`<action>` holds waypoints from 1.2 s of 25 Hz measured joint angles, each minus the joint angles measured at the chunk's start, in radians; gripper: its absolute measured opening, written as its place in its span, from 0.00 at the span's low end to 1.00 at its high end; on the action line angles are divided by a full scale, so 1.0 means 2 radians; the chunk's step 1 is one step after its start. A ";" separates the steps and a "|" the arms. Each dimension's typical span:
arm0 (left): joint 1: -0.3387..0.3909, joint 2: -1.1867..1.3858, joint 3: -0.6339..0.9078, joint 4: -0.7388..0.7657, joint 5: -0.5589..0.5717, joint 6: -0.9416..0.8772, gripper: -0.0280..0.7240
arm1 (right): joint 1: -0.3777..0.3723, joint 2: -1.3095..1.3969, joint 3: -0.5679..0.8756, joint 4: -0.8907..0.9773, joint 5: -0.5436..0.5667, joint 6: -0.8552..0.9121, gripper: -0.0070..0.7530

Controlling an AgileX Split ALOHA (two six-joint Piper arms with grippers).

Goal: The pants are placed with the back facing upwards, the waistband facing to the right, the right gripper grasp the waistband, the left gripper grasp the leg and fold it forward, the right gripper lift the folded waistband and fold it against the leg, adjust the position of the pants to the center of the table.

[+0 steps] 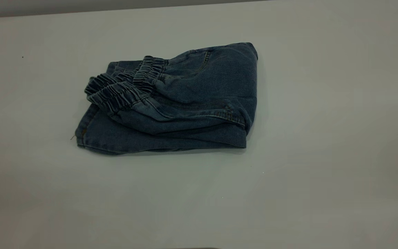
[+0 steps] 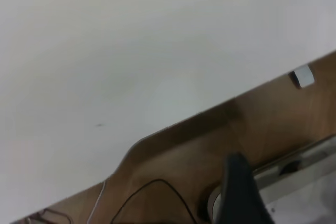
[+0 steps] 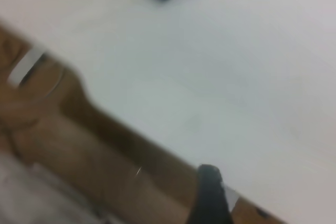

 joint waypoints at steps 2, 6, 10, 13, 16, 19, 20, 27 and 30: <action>0.032 0.000 0.000 0.000 0.000 0.000 0.56 | -0.056 -0.012 0.000 0.000 0.001 0.000 0.61; 0.098 -0.001 0.000 0.000 0.000 0.000 0.56 | -0.168 -0.044 0.000 0.000 0.002 0.000 0.61; 0.132 -0.020 0.000 0.000 0.000 0.000 0.56 | -0.251 -0.102 0.000 0.000 0.003 0.000 0.61; 0.135 -0.047 0.000 0.000 0.000 0.000 0.56 | -0.265 -0.137 0.000 0.003 0.008 0.000 0.61; 0.135 -0.081 0.000 0.000 0.000 0.000 0.56 | -0.266 -0.141 0.000 0.005 0.008 -0.001 0.61; 0.135 -0.123 0.000 0.000 0.002 0.000 0.56 | -0.266 -0.142 0.000 0.006 0.008 -0.001 0.61; 0.135 -0.135 0.000 0.000 0.002 0.000 0.56 | -0.266 -0.142 0.000 0.006 0.008 -0.001 0.61; 0.135 -0.170 0.000 -0.001 0.008 0.000 0.56 | -0.266 -0.142 0.000 0.006 0.008 -0.001 0.61; 0.135 -0.170 0.000 -0.001 0.008 0.000 0.56 | -0.266 -0.142 0.000 0.007 0.008 -0.001 0.61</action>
